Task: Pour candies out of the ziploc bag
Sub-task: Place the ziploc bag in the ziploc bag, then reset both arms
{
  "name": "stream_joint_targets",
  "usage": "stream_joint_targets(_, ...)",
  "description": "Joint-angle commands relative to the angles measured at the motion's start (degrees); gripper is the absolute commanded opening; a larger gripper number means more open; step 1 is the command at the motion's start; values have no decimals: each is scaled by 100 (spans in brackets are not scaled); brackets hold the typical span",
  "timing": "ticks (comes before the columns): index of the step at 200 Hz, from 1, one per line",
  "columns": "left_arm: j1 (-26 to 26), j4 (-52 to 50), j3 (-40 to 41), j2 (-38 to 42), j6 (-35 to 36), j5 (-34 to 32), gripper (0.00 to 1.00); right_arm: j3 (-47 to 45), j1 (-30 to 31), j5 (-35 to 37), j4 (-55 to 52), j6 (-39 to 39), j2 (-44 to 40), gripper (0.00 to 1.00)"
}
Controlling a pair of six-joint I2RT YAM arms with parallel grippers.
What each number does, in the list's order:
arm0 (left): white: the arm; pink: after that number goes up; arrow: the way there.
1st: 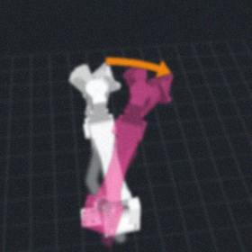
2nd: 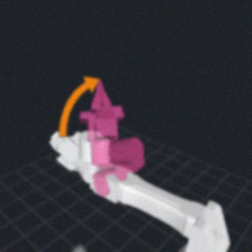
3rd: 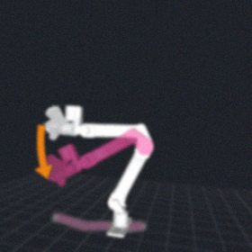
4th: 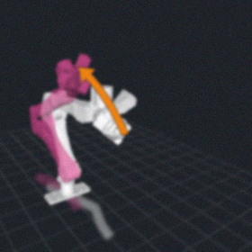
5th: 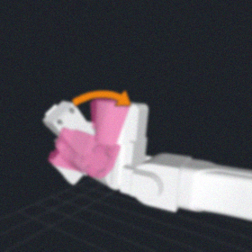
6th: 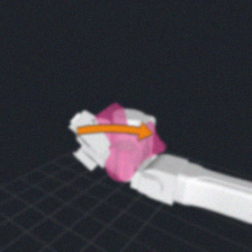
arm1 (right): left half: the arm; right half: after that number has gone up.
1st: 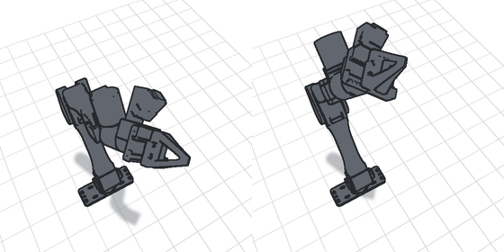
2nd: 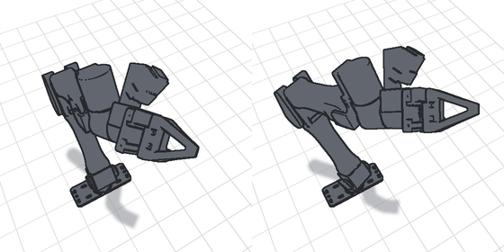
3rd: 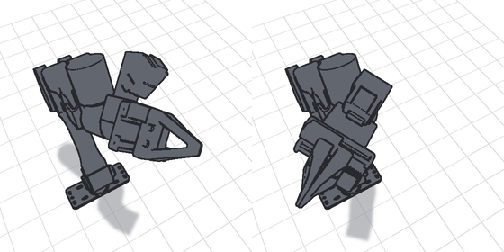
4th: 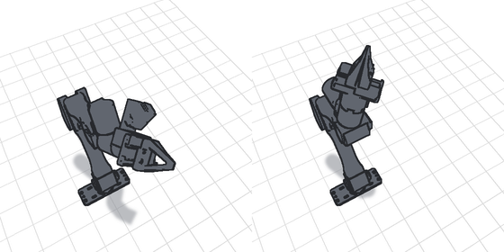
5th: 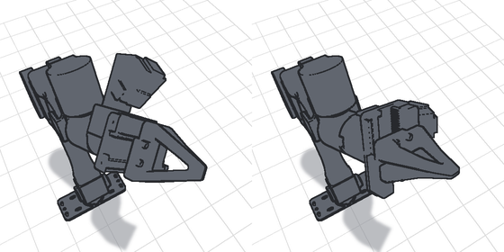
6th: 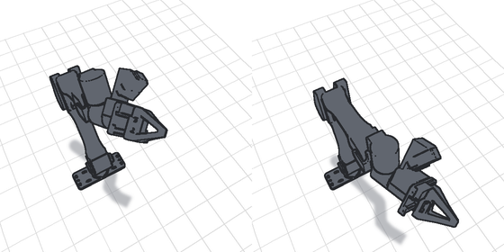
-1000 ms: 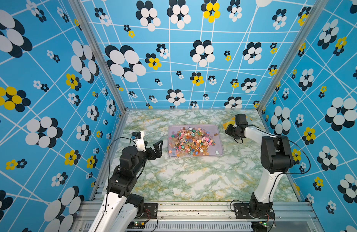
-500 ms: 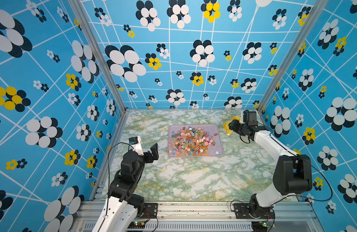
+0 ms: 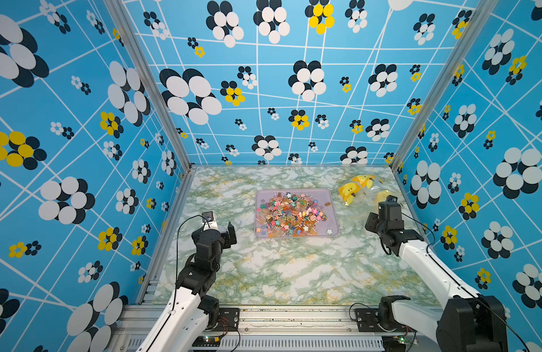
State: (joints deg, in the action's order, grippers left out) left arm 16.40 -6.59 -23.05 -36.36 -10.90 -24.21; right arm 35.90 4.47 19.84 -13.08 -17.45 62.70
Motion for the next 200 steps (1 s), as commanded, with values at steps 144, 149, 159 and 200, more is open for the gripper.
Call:
stream_joint_targets(144,696,1468,888,-951,603,-1597,99,-1751,25,403,1454,999,-1071,99)
stream_joint_targets(149,667,1605,910,-996,641,-1551,99,-1774,25,374,1571,1014,-1058,99)
stream_joint_targets(159,610,1906,942,-1128,749,-1416,100,-1865,26,338,1911,1034,-1032,99)
stream_joint_targets(200,515,3009,928,-1902,1088,-1310,100,-1965,19,366,2868,1110,-647,99)
